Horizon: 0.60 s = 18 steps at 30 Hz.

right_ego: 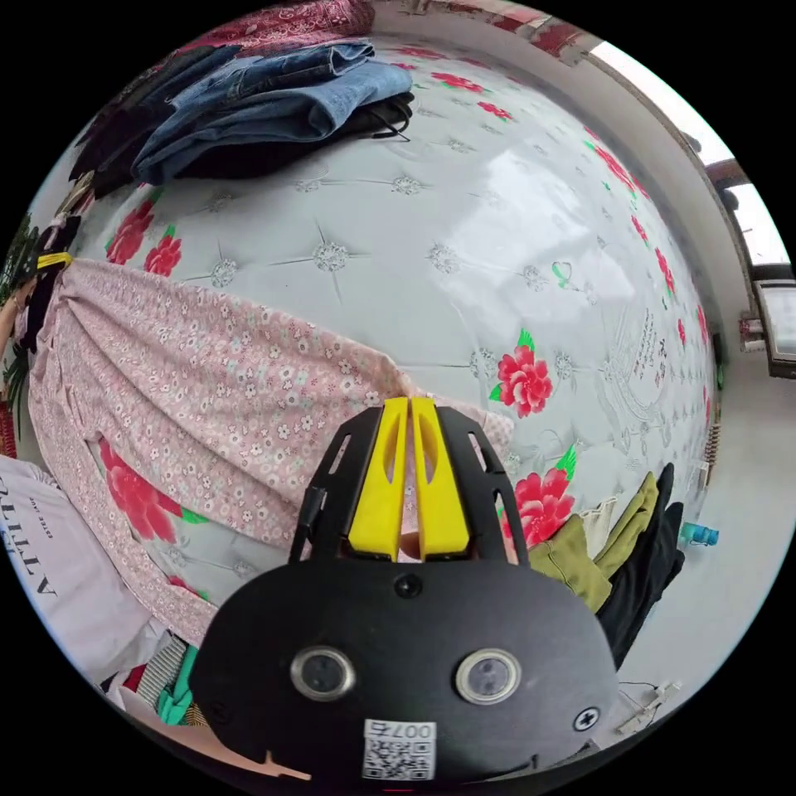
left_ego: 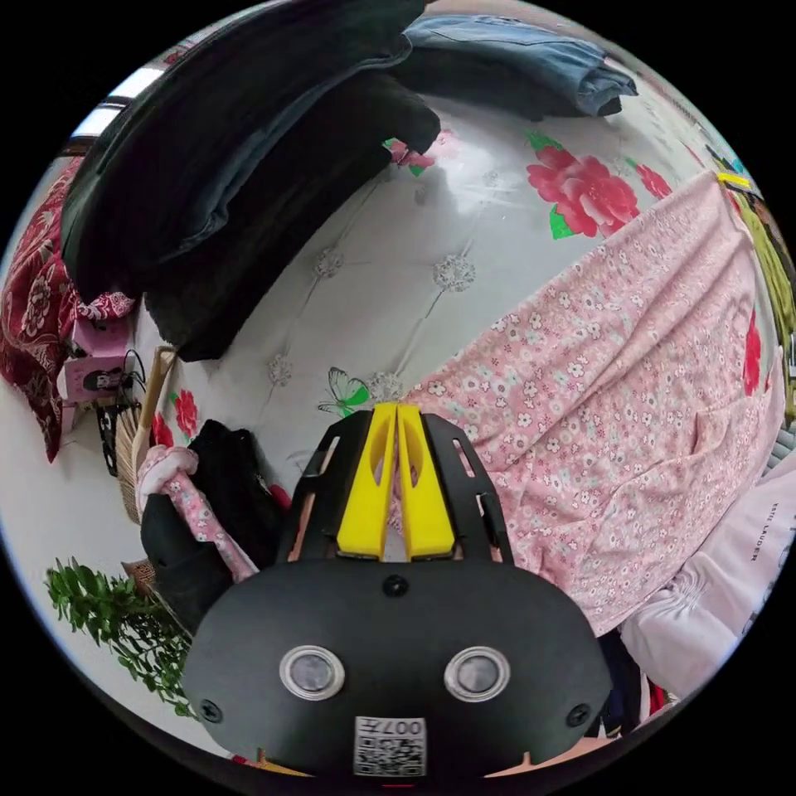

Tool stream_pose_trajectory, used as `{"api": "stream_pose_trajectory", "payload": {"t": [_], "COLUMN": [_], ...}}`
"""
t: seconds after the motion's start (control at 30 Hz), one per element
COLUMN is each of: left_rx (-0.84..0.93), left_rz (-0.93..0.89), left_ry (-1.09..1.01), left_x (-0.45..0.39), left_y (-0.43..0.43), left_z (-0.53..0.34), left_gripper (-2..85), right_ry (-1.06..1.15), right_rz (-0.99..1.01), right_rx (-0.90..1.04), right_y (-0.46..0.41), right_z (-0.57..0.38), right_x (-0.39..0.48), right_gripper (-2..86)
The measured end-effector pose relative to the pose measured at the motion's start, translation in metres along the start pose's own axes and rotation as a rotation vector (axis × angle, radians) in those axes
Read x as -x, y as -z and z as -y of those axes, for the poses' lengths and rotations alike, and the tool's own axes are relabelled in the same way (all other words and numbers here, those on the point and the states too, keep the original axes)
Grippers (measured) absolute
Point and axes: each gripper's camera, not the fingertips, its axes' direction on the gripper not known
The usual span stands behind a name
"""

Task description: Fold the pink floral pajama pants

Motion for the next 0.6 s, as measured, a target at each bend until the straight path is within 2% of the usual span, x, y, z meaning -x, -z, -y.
{"api": "stream_pose_trajectory", "payload": {"t": [0.13, 0.43, 0.5, 0.6], "left_rx": [-0.151, -0.492, -0.519, -0.445], "left_rz": [0.011, -0.052, -0.074, -0.145], "left_ry": [0.041, 0.164, 0.189, 0.264], "left_x": [0.005, -0.003, -0.019, -0.045], "left_y": [0.051, 0.166, 0.174, 0.152], "left_z": [-0.036, -0.196, -0.244, -0.294], "left_gripper": [-1.0, -1.0, -1.0, -1.0], "right_ry": [-0.097, -0.233, -0.280, -0.340], "right_rz": [-0.045, -0.140, -0.131, -0.136], "right_rx": [-0.240, -0.500, -0.493, -0.351], "right_y": [0.086, 0.229, 0.235, 0.205], "right_z": [-0.066, -0.270, -0.313, -0.371], "right_x": [0.008, 0.071, 0.090, 0.130], "right_gripper": [-0.2, -0.3, -0.3, -0.3]}}
